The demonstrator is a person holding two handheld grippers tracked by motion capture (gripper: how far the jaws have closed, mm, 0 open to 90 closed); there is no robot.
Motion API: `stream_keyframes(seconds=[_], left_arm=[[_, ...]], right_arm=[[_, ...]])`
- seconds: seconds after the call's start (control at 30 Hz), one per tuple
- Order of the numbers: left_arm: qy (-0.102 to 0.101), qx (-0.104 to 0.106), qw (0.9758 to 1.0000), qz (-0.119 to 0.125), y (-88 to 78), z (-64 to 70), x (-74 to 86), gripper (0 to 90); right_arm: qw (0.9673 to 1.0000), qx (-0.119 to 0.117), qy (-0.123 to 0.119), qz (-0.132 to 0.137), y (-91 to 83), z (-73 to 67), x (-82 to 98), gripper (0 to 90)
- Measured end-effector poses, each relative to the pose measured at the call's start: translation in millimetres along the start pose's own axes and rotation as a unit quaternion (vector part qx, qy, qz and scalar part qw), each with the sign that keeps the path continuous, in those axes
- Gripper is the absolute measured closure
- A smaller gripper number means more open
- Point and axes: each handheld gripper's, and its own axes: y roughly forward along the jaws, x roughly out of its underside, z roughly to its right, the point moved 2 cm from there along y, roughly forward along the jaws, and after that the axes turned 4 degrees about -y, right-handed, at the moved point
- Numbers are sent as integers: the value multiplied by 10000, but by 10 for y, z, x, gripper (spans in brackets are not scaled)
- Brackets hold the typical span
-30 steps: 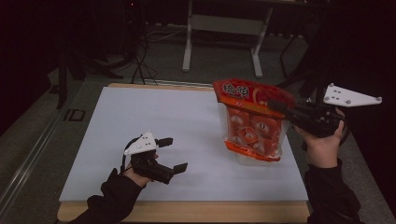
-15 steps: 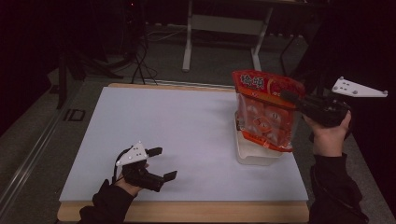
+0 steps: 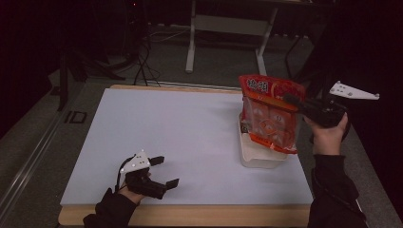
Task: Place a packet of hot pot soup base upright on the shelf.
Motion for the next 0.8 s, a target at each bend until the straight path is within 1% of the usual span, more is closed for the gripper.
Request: stream_keyframes(seconds=[0.23, 0.4, 0.47, 0.63, 0.8], left_arm=[[-21, -26, 10000, 92, -2, -14, 3, 0], [-20, -31, 10000, 59, 13, -20, 19, 0], [-40, -29, 10000, 82, 14, -24, 21, 0], [-70, -28, 9999, 85, 13, -38, 30, 0], [-82, -28, 9999, 91, 14, -49, 31, 0]], right_arm=[[10000, -28, 52, -63, 82, -20, 109, 900], [9998, -68, 185, -90, 162, -14, 231, 900], [9997, -98, 225, -79, 185, -17, 272, 900], [9995, -81, 305, -78, 210, -12, 361, 900], [9993, -13, 351, -160, 213, -22, 445, 900]])
